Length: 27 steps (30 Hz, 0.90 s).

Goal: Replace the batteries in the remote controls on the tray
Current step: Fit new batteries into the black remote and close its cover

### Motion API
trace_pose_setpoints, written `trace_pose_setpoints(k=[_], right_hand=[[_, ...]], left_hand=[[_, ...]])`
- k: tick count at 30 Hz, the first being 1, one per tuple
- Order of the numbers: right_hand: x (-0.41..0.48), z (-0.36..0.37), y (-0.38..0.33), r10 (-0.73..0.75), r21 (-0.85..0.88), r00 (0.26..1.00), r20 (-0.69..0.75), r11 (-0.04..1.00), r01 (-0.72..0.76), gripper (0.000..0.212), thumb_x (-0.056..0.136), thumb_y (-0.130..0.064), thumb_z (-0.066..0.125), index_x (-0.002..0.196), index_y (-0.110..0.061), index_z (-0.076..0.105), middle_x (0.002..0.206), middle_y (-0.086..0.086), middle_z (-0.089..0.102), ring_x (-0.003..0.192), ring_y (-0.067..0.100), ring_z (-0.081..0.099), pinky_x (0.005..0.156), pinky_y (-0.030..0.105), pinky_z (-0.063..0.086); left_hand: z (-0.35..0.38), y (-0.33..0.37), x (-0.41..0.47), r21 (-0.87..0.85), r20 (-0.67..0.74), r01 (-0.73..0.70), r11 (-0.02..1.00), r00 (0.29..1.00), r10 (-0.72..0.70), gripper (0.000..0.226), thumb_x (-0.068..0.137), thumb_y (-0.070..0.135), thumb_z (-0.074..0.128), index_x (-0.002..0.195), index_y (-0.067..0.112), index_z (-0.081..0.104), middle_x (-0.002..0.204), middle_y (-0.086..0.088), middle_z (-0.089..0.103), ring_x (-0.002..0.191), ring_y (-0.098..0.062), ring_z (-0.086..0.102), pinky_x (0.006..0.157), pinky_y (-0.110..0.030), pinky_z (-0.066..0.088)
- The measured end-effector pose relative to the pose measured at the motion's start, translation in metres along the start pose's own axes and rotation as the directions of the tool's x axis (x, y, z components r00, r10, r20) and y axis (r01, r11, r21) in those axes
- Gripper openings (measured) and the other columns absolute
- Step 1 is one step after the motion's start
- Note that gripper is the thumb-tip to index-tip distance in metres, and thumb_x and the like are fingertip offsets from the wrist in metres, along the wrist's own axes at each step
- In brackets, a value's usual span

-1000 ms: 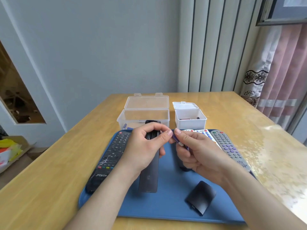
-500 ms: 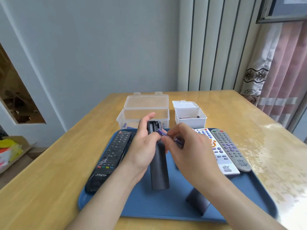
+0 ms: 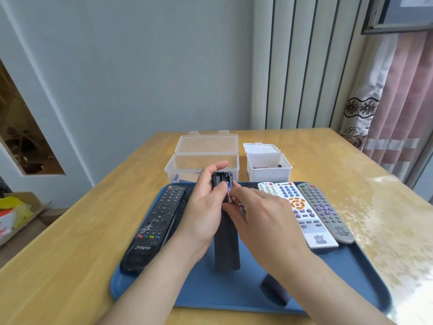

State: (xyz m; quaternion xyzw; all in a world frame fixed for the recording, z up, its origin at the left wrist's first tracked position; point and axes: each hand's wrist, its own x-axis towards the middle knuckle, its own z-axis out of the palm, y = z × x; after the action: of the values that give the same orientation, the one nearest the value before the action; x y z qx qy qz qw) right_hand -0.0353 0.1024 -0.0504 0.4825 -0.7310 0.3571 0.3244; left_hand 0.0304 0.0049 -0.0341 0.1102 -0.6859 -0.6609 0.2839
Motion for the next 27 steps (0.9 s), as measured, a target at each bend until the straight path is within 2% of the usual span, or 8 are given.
trace_pose_setpoints(k=[3, 6, 8, 11, 14, 16, 22, 27], right_hand=[[0.002, -0.001, 0.002, 0.076, 0.076, 0.997, 0.031, 0.994, -0.078, 0.016, 0.078, -0.029, 0.065, 0.076, -0.013, 0.065, 0.06, -0.002, 0.061, 0.047, 0.023, 0.053, 0.042, 0.032, 0.045], [0.003, -0.002, 0.004, 0.215, 0.178, 0.973, 0.084, 0.957, -0.227, 0.019, 0.078, -0.032, 0.074, 0.078, -0.018, 0.062, 0.066, -0.006, 0.06, 0.054, 0.015, 0.05, 0.051, 0.032, 0.045], [0.004, -0.003, 0.005, 0.281, 0.23, 0.951, 0.133, 0.924, -0.305, 0.023, 0.077, -0.033, 0.079, 0.077, -0.022, 0.059, 0.071, -0.009, 0.061, 0.059, 0.006, 0.052, 0.057, 0.028, 0.044], [0.004, -0.005, 0.008, 0.445, 0.379, 0.851, 0.279, 0.763, -0.524, 0.03, 0.076, -0.038, 0.079, 0.078, -0.022, 0.054, 0.085, -0.009, 0.069, 0.076, 0.005, 0.062, 0.068, 0.024, 0.048], [0.006, -0.007, 0.011, 0.5, 0.456, 0.732, 0.463, 0.574, -0.681, 0.032, 0.078, -0.043, 0.076, 0.09, -0.018, 0.059, 0.095, -0.01, 0.072, 0.073, -0.003, 0.06, 0.065, 0.012, 0.043], [0.007, -0.007, 0.01, 0.467, 0.504, 0.698, 0.543, 0.484, -0.715, 0.034, 0.083, -0.042, 0.072, 0.097, -0.011, 0.064, 0.094, -0.015, 0.071, 0.069, -0.001, 0.058, 0.059, 0.008, 0.042], [0.006, -0.007, 0.006, 0.386, 0.563, 0.737, 0.555, 0.477, -0.675, 0.028, 0.094, -0.031, 0.06, 0.117, -0.017, 0.066, 0.08, -0.02, 0.071, 0.067, -0.005, 0.065, 0.059, 0.008, 0.045], [0.006, -0.006, 0.004, 0.406, 0.571, 0.741, 0.535, 0.472, -0.671, 0.003, 0.093, -0.038, 0.058, 0.092, -0.037, 0.061, 0.105, 0.002, 0.074, 0.096, 0.015, 0.068, 0.076, 0.027, 0.051]], left_hand=[[0.004, -0.001, -0.001, 0.003, -0.021, -0.029, 1.0, 0.999, 0.029, 0.026, 0.102, 0.01, 0.042, 0.116, 0.027, 0.057, 0.079, -0.002, 0.063, 0.071, -0.013, 0.06, 0.069, -0.025, 0.05], [0.006, -0.004, 0.001, -0.012, -0.042, -0.065, 0.998, 0.997, 0.065, 0.021, 0.102, 0.014, 0.044, 0.107, 0.028, 0.059, 0.091, -0.015, 0.059, 0.083, -0.03, 0.06, 0.084, -0.049, 0.05], [0.005, -0.004, 0.002, -0.04, -0.06, -0.075, 0.996, 0.996, 0.072, 0.019, 0.101, 0.015, 0.045, 0.106, 0.026, 0.06, 0.094, -0.016, 0.059, 0.09, -0.039, 0.059, 0.091, -0.056, 0.047], [0.003, -0.004, 0.003, -0.116, -0.055, -0.052, 0.992, 0.997, 0.046, 0.019, 0.101, 0.009, 0.043, 0.107, 0.02, 0.058, 0.091, -0.015, 0.065, 0.088, -0.032, 0.062, 0.087, -0.048, 0.05], [0.002, -0.002, 0.003, -0.192, -0.021, -0.044, 0.98, 0.999, 0.041, 0.018, 0.093, 0.01, 0.052, 0.109, 0.017, 0.057, 0.1, -0.023, 0.06, 0.09, -0.032, 0.06, 0.091, -0.05, 0.049], [0.001, 0.0, 0.003, -0.209, -0.01, -0.05, 0.977, 0.999, 0.049, 0.021, 0.091, 0.006, 0.052, 0.109, 0.014, 0.056, 0.095, -0.02, 0.06, 0.085, -0.03, 0.061, 0.094, -0.054, 0.047], [0.001, 0.0, 0.003, -0.17, -0.033, -0.048, 0.984, 0.999, 0.042, 0.02, 0.093, 0.004, 0.053, 0.11, 0.013, 0.056, 0.09, -0.017, 0.066, 0.083, -0.03, 0.066, 0.097, -0.059, 0.047], [-0.001, 0.0, 0.003, -0.157, -0.054, -0.071, 0.985, 0.997, 0.063, 0.017, 0.096, 0.002, 0.05, 0.112, 0.008, 0.054, 0.082, -0.013, 0.071, 0.081, -0.029, 0.069, 0.089, -0.049, 0.054]])
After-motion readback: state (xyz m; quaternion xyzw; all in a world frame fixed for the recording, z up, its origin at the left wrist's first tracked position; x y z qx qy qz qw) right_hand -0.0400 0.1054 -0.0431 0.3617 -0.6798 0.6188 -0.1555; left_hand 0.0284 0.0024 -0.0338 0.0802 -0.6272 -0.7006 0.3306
